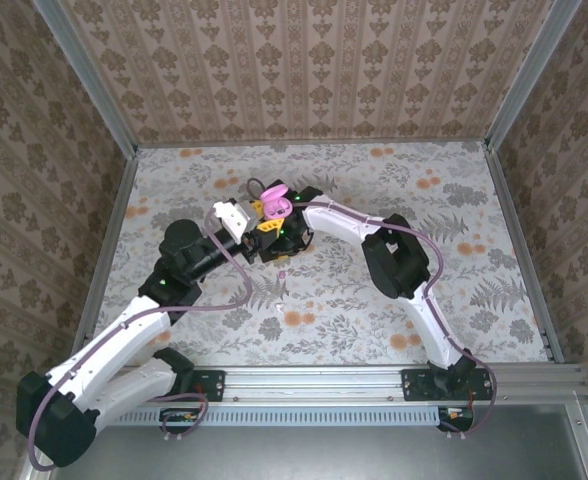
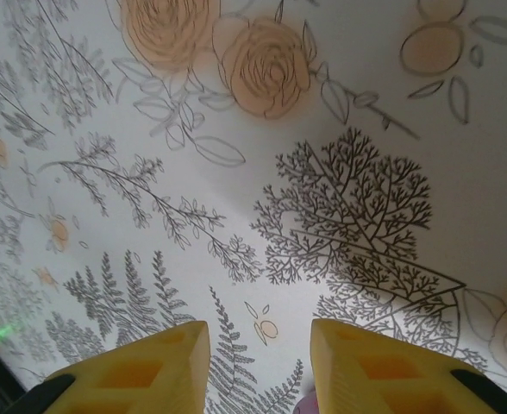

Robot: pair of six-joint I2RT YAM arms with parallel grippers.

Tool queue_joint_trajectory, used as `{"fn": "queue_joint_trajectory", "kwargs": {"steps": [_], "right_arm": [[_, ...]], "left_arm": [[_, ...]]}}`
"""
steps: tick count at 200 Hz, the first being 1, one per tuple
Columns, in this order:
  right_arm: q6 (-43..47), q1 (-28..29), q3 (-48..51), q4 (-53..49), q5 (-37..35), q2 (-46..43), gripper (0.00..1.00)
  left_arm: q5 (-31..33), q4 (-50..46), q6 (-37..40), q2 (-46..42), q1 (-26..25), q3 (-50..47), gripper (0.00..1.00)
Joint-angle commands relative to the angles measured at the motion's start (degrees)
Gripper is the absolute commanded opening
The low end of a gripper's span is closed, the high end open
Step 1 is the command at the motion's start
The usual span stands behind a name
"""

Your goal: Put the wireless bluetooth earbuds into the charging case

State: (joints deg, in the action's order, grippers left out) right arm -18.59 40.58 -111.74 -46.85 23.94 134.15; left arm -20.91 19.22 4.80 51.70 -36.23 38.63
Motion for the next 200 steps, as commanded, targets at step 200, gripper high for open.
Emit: {"fn": "queue_joint_trajectory", "kwargs": {"steps": [200], "right_arm": [[6.9, 2.5, 4.7, -9.0, -9.4, -2.6, 0.31]], "left_arm": [[-0.3, 1.7, 0.3, 1.1, 0.5, 0.6, 0.34]]}}
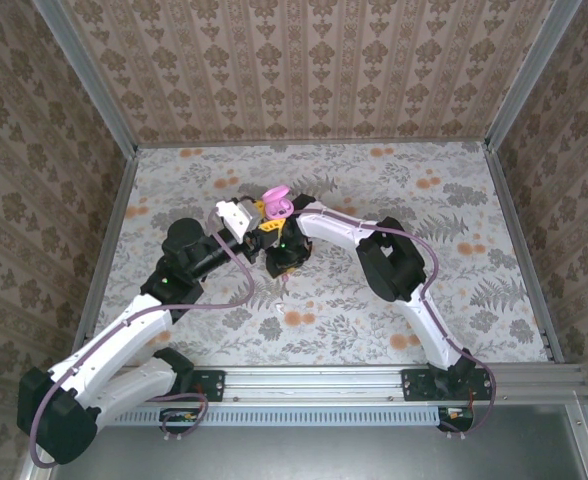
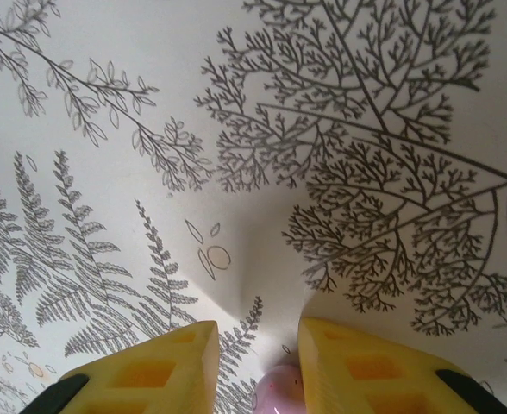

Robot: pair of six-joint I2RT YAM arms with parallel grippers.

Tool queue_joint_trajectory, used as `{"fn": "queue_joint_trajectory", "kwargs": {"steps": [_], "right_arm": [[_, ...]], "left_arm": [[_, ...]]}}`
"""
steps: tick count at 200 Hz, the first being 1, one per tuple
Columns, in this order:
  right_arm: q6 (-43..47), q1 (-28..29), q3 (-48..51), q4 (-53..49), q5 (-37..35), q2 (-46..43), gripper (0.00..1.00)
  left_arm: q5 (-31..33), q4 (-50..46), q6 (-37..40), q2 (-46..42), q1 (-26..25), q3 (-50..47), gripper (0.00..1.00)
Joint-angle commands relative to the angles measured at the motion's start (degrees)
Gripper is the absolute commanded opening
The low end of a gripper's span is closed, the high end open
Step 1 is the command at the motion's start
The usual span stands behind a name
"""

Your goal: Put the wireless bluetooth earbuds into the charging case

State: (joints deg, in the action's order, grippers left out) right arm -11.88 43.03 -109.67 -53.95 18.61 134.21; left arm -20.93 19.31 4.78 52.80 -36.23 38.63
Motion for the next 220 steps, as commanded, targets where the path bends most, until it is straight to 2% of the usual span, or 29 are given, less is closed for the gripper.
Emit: {"fn": "queue_joint_trajectory", "kwargs": {"steps": [1, 56, 97, 174, 220], "right_arm": [[0.2, 0.1, 2.8, -1.8, -4.0, -2.7, 0.31], [-2.1, -1.3, 11.5, 2.0, -4.0, -8.6, 0.28], [-5.7, -2.5, 18.0, 5.8, 0.7, -11.8, 0.31], [-8.1, -4.3, 25.5, 6.1, -5.5, -16.9, 0.29], [-14.3, -8.2, 34.1, 12.0, -4.9, -22.2, 0.29]], "left_arm": [[-0.3, 1.6, 0.3, 0.0, 0.5, 0.6, 0.34], [0.1, 1.9, 0.3, 0.1, 0.5, 0.5, 0.33], [-0.3, 2.5, -0.1, 1.0, 0.5, 0.6, 0.34], [-0.2, 2.7, -0.4, 0.6, 0.4, 0.5, 0.34], [-0.3, 3.1, -0.6, 1.3, 0.2, 0.6, 0.34]]}}
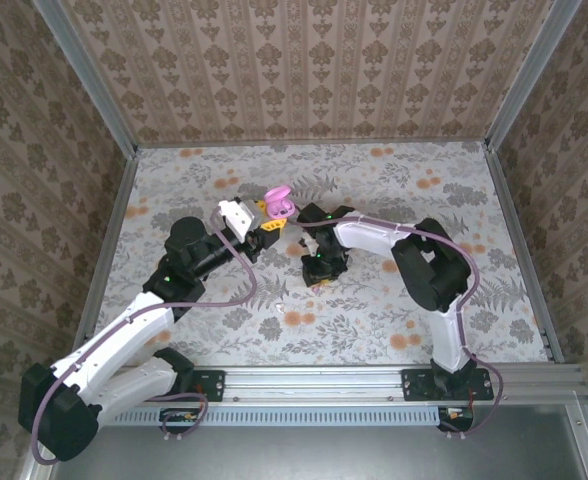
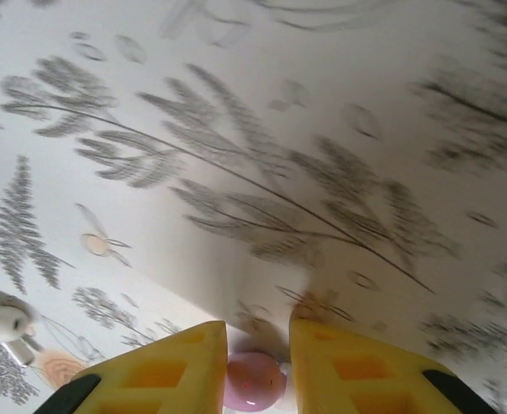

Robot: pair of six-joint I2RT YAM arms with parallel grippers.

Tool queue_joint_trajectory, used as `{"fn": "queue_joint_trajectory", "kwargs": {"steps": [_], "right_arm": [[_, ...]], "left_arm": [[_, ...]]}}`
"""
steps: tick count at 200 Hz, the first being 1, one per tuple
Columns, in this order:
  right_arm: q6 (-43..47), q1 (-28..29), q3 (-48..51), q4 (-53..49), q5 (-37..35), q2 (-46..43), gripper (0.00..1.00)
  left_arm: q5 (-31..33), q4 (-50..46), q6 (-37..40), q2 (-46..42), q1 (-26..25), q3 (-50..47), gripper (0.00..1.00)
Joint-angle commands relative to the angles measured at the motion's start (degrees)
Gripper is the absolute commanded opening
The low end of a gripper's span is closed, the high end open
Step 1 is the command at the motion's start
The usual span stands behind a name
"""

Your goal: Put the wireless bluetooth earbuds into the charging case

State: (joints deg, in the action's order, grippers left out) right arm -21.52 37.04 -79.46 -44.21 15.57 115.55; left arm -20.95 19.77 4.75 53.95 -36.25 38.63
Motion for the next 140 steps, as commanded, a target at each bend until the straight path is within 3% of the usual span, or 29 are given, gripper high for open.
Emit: {"fn": "queue_joint_trajectory", "kwargs": {"steps": [1, 80, 140], "right_arm": [[-4.7, -2.3, 4.1, 2.5, -1.8, -3.6, 0.29], [-6.9, -5.7, 10.2, 6.2, 0.9, -8.3, 0.33], [-0.8, -6.5, 9.7, 5.9, 3.9, -10.2, 0.39]], "left_arm": [[-0.3, 2.7, -0.6, 0.1, 0.2, 0.6, 0.33], [-0.7, 3.4, -0.6, 2.1, 0.0, 1.4, 0.34], [-0.6, 3.4, -0.6, 2.5, 0.0, 1.8, 0.34]]}}
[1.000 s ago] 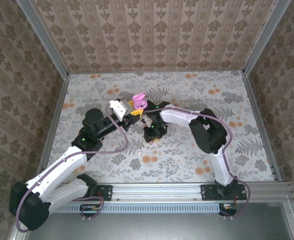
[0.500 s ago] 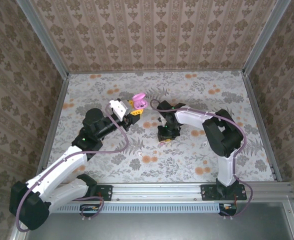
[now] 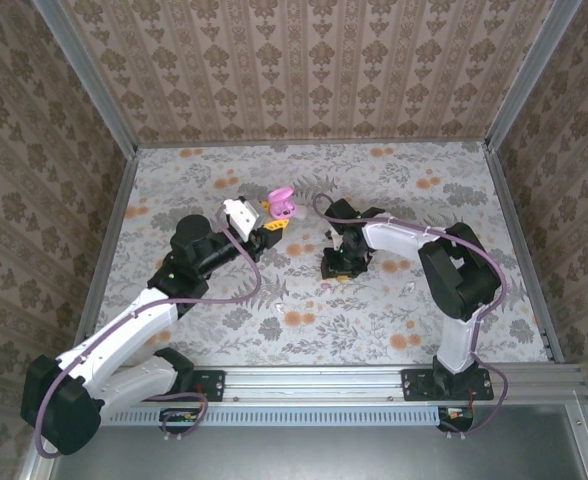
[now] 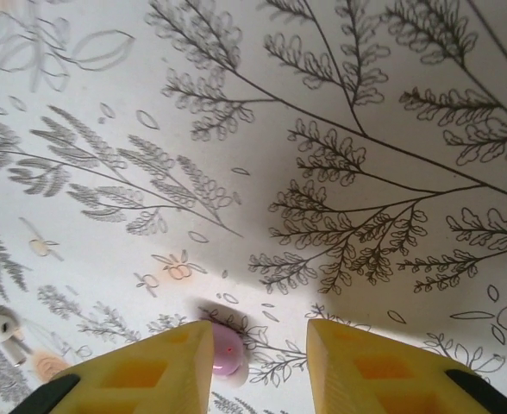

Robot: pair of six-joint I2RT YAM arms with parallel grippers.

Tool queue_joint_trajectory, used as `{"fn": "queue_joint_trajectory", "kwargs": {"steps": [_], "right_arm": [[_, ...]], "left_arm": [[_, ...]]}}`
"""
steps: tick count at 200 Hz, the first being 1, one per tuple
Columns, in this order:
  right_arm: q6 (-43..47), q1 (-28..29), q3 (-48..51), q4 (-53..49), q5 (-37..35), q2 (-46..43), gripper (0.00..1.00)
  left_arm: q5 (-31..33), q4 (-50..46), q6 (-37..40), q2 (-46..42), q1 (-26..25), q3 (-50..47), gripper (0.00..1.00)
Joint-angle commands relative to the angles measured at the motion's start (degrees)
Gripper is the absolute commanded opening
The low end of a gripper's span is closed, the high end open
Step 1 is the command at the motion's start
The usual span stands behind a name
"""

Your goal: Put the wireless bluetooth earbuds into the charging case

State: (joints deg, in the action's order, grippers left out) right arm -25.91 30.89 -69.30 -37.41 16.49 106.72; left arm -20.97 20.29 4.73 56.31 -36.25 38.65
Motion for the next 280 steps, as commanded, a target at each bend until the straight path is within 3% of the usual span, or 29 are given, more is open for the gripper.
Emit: {"fn": "queue_joint_trajectory", "kwargs": {"steps": [1, 112, 280], "right_arm": [[3.6, -0.3, -0.5, -1.0, 3.1, -1.3, 0.39], [1.2, 0.9, 1.3, -1.2, 5.6, 0.4, 0.46], [-1.8, 2.2, 3.3, 0.7, 10.7, 1.1, 0.43]], "left_arm": [[-0.6, 2.9, -0.6, 0.1, 0.0, 1.7, 0.33], [-0.6, 3.0, -0.5, 1.1, -0.1, 2.1, 0.33], [-0.4, 2.9, -0.2, 0.8, -0.2, 1.8, 0.33]]}}
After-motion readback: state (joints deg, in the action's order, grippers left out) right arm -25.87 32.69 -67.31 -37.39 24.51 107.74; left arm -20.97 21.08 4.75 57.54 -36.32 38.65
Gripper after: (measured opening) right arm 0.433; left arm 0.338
